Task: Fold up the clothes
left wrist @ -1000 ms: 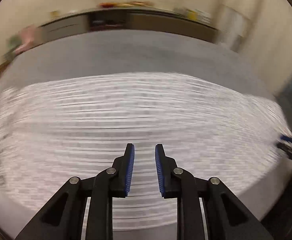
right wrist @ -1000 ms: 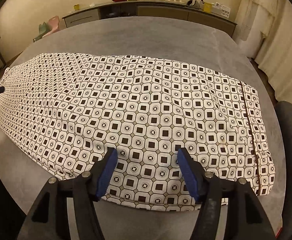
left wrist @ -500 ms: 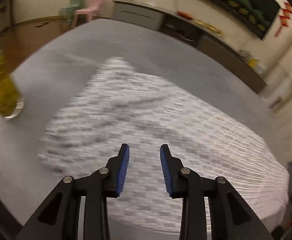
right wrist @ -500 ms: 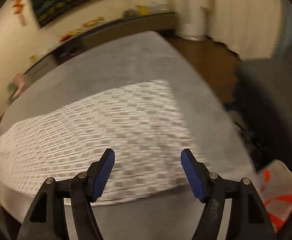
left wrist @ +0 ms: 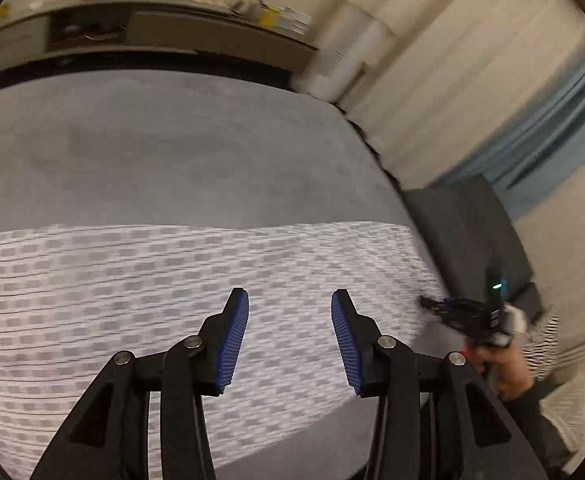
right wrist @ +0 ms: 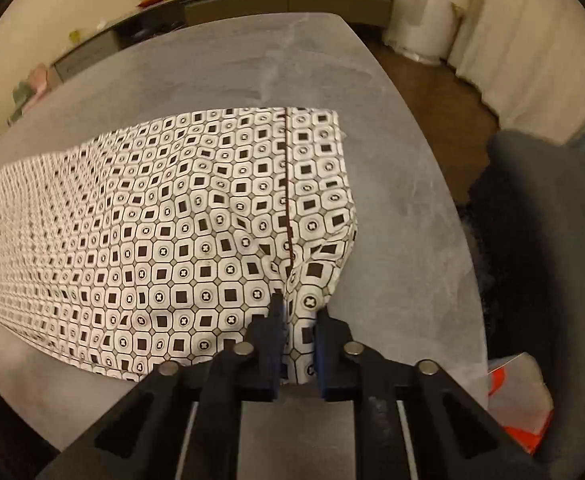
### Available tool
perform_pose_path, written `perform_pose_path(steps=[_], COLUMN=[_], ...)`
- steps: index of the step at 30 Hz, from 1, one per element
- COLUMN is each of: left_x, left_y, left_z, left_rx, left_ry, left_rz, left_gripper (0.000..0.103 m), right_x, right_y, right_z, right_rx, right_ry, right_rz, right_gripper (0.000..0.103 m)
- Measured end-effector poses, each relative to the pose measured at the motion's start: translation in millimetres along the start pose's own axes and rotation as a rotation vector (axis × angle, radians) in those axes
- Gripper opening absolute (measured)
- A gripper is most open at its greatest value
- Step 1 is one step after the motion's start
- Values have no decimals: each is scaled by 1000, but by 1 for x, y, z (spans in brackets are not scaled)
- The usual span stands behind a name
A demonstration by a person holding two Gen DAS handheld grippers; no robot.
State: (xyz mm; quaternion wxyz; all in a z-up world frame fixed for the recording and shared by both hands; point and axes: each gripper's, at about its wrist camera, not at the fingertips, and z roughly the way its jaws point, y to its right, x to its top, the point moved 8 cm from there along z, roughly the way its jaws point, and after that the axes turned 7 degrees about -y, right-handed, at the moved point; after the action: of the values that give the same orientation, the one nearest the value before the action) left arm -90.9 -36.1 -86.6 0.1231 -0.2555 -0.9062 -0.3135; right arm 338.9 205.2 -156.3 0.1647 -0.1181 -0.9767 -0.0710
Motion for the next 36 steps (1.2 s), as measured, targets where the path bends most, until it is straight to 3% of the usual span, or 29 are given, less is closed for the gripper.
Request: perform_pose_path(steps=[2,4,6,9,12,16,20,24,26,30,32,34,35,36], left_x=[5,2,-1,-13,-27,-34,-31,-26,-25,-27,-28,-29,-28,-23], left_y=[23,37,34,8,-17,-20,5,29,29,27,29,27,26,25], left_z=[13,15,13,22,37,64,82,109,123,137,140,137,132,128], left_rx=[-35,-35,-19,-37,-53,-90,-100,-3,69,37,-36,-71,-72,-69], left_ry=[-23,-16,9,2,-29,-59,-66,-117,-146,-177,-169,-148,-130,-110], left_rz=[27,55,57,-22,-86,-82,-21,143,172,94,24,-16,-17,-16], left_gripper=[43,43,43,43,45,53,58,63,63,63,62,45,10,4], right_x=[5,6,-1,-15,-23,-34,-38,-40,-41,-40,-39,-37,-34,-31], right_y=[-14,-60,-118,-196,-227,-228,-225,-223,-220,-214,-211,-213,-214,-216], right_z=[-27,-68,-96,-98,-68,-61,-71,-79,-85,-101,-110,-115,-118,-121], right_rx=[-97,-136,-97,-33,-47,-63,-55,-42,-35,-24,-19,-24,-28,-31], right_ry=[90,208,284,312,277,266,287,295,302,327,348,375,397,421], right_rz=[-42,-133,-237,-367,-403,-390,-384,-374,-366,-346,-343,-344,-345,-346], right_gripper=[12,12,12,12,12,13,13,13,13,13,13,13,13,13])
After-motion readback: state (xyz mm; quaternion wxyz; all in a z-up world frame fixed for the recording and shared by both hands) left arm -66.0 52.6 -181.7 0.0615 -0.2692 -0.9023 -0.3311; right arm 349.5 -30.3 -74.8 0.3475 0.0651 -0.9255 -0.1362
